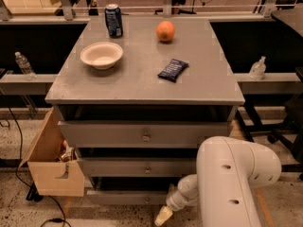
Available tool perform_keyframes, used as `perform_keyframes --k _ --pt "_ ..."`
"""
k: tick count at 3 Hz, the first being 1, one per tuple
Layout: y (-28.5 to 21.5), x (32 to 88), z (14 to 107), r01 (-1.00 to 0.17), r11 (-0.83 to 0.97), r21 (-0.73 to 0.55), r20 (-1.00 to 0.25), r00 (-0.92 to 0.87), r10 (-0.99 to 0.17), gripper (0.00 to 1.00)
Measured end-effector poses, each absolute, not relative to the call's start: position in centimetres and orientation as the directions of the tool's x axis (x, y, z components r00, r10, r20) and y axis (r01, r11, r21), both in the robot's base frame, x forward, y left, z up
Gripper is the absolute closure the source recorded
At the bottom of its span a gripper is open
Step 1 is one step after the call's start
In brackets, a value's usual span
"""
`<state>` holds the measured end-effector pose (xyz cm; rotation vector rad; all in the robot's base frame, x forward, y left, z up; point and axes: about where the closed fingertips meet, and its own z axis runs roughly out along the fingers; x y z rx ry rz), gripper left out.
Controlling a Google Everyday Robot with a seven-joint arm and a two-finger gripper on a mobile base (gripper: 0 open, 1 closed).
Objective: Open bottom drawer
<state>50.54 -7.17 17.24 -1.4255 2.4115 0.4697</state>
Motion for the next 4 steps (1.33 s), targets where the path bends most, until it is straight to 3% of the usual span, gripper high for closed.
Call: perform_keyframes --k 3,4 --pt "-7.16 50.56 17.29 -0.882 0.454 0.126 -0.414 -0.463 -0.784 0.0" --pt "-7.16 50.58 17.29 -0.882 0.454 0.126 -0.414 -0.463 -0.784 0.17"
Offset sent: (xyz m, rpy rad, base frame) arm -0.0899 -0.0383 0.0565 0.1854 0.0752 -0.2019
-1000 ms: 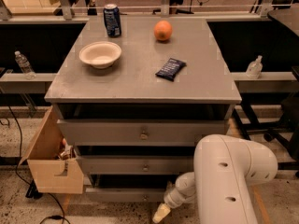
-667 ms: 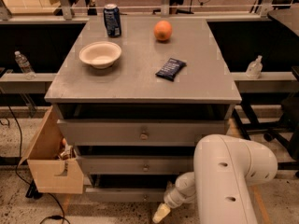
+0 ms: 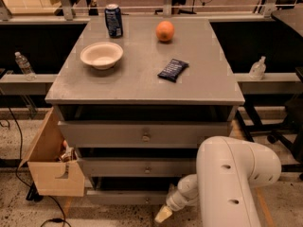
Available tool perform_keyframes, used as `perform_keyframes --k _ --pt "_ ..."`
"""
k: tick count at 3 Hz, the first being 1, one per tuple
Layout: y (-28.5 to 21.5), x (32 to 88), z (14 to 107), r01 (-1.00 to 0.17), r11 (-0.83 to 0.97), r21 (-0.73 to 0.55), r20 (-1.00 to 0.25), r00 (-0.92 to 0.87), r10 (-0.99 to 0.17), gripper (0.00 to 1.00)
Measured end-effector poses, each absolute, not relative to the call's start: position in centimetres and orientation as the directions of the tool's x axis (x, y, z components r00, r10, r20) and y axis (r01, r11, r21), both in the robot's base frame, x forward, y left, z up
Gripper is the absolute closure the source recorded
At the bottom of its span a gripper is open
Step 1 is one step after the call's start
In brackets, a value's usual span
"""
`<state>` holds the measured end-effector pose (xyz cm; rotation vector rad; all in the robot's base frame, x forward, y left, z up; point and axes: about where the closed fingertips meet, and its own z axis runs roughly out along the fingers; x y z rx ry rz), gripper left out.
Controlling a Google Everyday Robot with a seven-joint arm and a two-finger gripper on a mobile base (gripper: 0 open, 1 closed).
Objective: Open bottom drawer
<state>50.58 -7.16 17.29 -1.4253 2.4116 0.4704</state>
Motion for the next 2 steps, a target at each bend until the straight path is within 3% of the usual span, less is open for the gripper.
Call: perform_keyframes --k 1,2 --pt "-7.14 50.68 17.57 -0.882 0.454 0.126 -0.414 -0.463 -0.784 0.47" --pt "-7.14 50.75 18.22 -0.882 0.454 0.126 -0.414 -0.463 -0.784 0.72"
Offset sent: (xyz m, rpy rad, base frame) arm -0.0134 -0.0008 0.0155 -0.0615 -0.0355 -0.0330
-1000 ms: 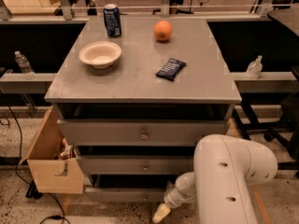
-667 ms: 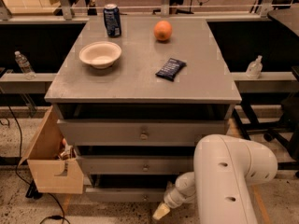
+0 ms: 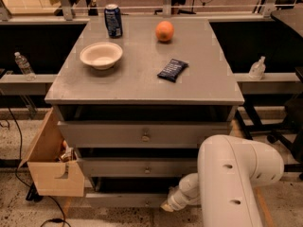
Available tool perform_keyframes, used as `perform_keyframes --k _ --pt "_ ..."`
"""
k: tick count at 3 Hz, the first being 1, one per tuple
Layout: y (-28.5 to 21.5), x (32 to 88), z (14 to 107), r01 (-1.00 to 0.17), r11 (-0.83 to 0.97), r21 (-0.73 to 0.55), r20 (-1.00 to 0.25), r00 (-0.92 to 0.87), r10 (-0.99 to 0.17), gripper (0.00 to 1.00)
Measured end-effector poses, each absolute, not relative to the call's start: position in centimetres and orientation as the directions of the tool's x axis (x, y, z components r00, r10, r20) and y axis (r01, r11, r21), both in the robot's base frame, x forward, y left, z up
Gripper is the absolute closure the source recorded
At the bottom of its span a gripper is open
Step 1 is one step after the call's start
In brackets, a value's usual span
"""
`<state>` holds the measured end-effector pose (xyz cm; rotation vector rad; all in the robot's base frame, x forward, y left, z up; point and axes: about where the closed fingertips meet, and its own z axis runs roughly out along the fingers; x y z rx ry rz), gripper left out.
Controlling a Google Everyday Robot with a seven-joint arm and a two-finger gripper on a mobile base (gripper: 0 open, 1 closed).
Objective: Open bottom drawer
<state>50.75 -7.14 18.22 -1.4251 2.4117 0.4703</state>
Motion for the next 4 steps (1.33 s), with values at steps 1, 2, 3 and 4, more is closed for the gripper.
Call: perform_keyframes --k 1,2,3,4 --pt "-7.14 50.75 18.25 -0.882 0.454 0.126 -0.414 -0.463 -0.784 0.94" --pt "-7.14 50.75 18.25 -0.882 0.454 0.126 -0.414 -0.463 -0.784 1.0" --pt "-7.14 50.81 18.28 -0.882 0.454 0.126 -0.414 -0.463 -0.784 1.0" --pt "-7.14 50.82 18.29 -0.882 0.454 0.126 -0.414 -0.463 -0.784 1.0"
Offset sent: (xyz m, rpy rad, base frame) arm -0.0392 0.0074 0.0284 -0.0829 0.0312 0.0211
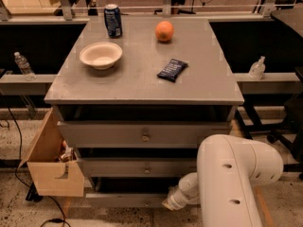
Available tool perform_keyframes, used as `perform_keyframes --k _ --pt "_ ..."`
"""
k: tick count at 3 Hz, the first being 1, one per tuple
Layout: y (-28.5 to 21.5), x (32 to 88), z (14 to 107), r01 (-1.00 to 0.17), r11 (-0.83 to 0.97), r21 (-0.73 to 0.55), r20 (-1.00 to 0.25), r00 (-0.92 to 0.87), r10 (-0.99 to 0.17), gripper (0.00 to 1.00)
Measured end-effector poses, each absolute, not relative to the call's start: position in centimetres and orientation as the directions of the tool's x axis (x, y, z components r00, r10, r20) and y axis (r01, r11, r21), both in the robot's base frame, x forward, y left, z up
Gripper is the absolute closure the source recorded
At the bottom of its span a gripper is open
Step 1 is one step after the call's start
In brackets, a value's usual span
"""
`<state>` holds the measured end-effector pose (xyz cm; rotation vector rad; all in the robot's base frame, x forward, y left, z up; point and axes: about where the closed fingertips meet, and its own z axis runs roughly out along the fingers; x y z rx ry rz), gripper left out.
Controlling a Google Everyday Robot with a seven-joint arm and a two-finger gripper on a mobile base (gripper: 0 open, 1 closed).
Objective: Open bottom drawer
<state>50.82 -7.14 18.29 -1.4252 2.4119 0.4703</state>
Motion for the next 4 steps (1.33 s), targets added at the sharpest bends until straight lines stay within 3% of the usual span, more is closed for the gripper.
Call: perform_keyframes --k 1,2,4 --pt "-7.14 50.82 18.29 -0.882 0.454 0.126 -0.414 -0.463 -0.784 1.0" --pt "-7.13 50.81 18.28 -0.882 0.454 0.126 -0.414 -0.463 -0.784 0.86" --pt "-7.13 50.81 18.28 -0.882 0.454 0.126 -0.414 -0.463 -0.784 0.39"
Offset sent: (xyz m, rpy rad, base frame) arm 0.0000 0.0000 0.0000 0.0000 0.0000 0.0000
